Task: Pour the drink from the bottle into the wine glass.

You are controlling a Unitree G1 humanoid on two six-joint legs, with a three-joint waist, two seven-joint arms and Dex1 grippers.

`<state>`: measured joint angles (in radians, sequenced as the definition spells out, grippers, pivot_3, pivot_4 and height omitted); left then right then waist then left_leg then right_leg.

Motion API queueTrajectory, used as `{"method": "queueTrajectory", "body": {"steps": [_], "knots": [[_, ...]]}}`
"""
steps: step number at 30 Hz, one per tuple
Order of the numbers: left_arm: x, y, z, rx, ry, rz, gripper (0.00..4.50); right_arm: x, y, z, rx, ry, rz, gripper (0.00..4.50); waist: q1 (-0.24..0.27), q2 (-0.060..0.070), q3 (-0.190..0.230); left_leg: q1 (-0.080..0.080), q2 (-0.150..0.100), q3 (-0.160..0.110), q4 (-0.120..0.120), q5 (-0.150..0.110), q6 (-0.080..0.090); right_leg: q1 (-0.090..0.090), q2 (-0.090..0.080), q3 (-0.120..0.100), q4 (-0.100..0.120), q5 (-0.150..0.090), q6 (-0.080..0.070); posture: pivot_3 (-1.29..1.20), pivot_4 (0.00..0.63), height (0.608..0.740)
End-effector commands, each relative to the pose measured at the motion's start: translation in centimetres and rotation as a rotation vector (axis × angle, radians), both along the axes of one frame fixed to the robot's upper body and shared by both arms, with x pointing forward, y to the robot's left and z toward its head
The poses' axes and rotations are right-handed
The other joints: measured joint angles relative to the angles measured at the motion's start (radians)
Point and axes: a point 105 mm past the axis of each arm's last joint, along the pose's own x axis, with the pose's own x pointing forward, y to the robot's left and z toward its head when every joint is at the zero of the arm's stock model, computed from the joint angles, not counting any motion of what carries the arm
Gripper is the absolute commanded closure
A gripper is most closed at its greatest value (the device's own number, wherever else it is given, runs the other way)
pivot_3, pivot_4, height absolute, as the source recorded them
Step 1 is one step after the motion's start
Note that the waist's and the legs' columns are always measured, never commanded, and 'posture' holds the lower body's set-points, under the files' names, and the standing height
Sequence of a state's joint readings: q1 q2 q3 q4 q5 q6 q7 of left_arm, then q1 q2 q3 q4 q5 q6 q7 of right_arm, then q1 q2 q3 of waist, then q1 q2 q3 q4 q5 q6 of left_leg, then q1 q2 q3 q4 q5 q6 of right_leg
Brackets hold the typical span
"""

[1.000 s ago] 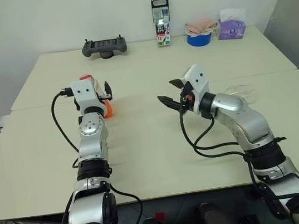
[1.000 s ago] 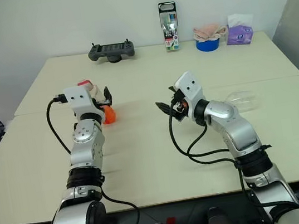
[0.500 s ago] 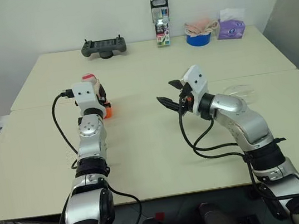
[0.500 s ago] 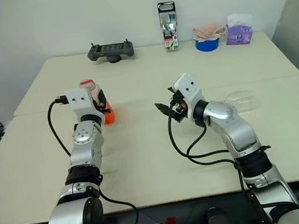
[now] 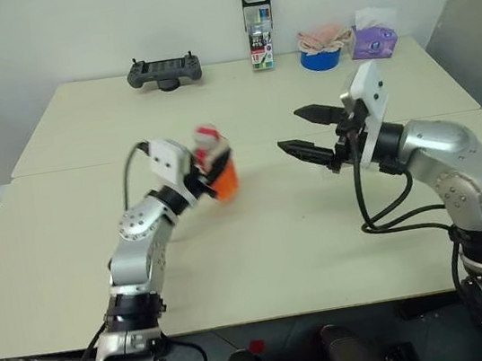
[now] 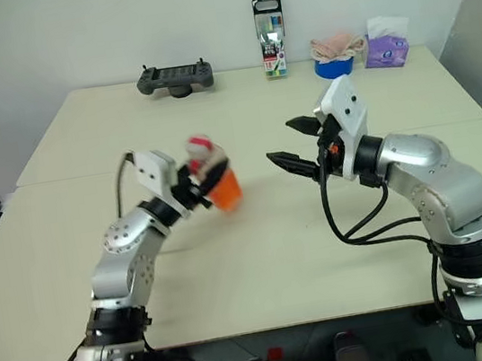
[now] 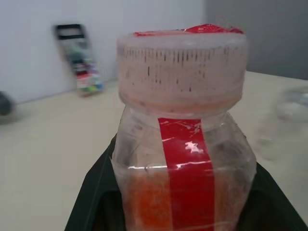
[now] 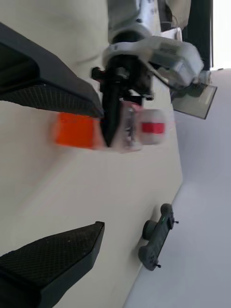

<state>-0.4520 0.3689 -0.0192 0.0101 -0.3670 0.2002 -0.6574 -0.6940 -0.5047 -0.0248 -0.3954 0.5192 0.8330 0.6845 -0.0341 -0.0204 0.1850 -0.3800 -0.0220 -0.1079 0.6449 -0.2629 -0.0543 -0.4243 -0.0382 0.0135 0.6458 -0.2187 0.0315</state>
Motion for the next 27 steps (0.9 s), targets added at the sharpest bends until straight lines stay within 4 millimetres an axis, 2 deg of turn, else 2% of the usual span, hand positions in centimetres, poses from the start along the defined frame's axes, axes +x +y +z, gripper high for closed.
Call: {"method": "queueTrajectory", "body": {"steps": [1,3,5,10,18,21,25,27], "knots": [[-3.4,-3.2,1.5,0.016,-0.048,-0.192,2.70,-1.6,0.6,1.5,0.024,-0.001,0.059,0.82,0.002,0.000,0.000,0.000,0.000,0.000,0.000,0.000,0.000,0.000,0.000,0.000,0.000,0.000,0.000,0.00,0.150,0.740],[-4.5,-4.4,1.2,0.020,-0.036,-0.245,2.70,-3.6,1.4,1.0,0.009,0.052,0.162,0.82,0.003,0.000,0.000,0.000,0.000,-0.001,0.000,0.000,0.000,0.001,0.001,-0.001,0.000,0.000,0.000,0.00,0.150,0.740],[-5.5,-5.5,1.2,0.031,-0.049,-0.309,2.70,-4.2,1.9,0.1,-0.025,0.068,0.169,0.82,0.004,0.000,0.000,0.000,0.000,-0.001,0.001,0.000,0.001,0.001,0.001,-0.001,0.000,-0.001,0.001,0.00,0.150,0.740],[-6.3,-6.2,1.9,0.018,-0.073,-0.358,2.70,-3.7,1.9,-1.1,-0.024,0.087,0.081,0.82,0.004,0.000,0.000,0.002,0.000,0.001,0.002,0.001,0.001,0.003,0.001,0.000,0.000,-0.002,0.005,0.00,0.150,0.740],[-6.4,-6.5,1.5,0.031,-0.073,-0.376,2.70,-3.1,2.0,-1.9,0.011,0.119,0.022,0.82,0.004,0.000,0.000,0.002,0.000,0.000,0.002,0.001,0.001,0.003,0.002,0.000,0.000,-0.002,0.005,0.00,0.150,0.740],[-6.3,-6.6,1.4,0.036,-0.072,-0.375,2.70,-2.9,2.0,-1.6,0.023,0.108,0.012,1.40,0.004,0.000,0.000,0.002,0.000,0.001,0.002,0.001,0.001,0.003,0.001,0.000,0.000,-0.002,0.005,0.00,0.150,0.740],[-6.0,-6.3,1.0,0.055,-0.062,-0.365,2.70,-3.3,2.1,-1.0,0.031,0.090,0.030,2.59,0.004,0.000,0.000,0.002,0.000,0.000,0.002,0.001,0.001,0.003,0.002,0.000,0.000,-0.002,0.005,0.00,0.150,0.740],[-6.0,-6.3,0.9,0.060,-0.059,-0.364,2.70,-3.4,2.2,-0.6,0.043,0.078,0.037,2.61,0.004,0.000,0.000,0.002,0.000,0.001,0.002,0.001,0.001,0.003,0.002,0.000,0.000,-0.002,0.005,0.00,0.150,0.740]]}}
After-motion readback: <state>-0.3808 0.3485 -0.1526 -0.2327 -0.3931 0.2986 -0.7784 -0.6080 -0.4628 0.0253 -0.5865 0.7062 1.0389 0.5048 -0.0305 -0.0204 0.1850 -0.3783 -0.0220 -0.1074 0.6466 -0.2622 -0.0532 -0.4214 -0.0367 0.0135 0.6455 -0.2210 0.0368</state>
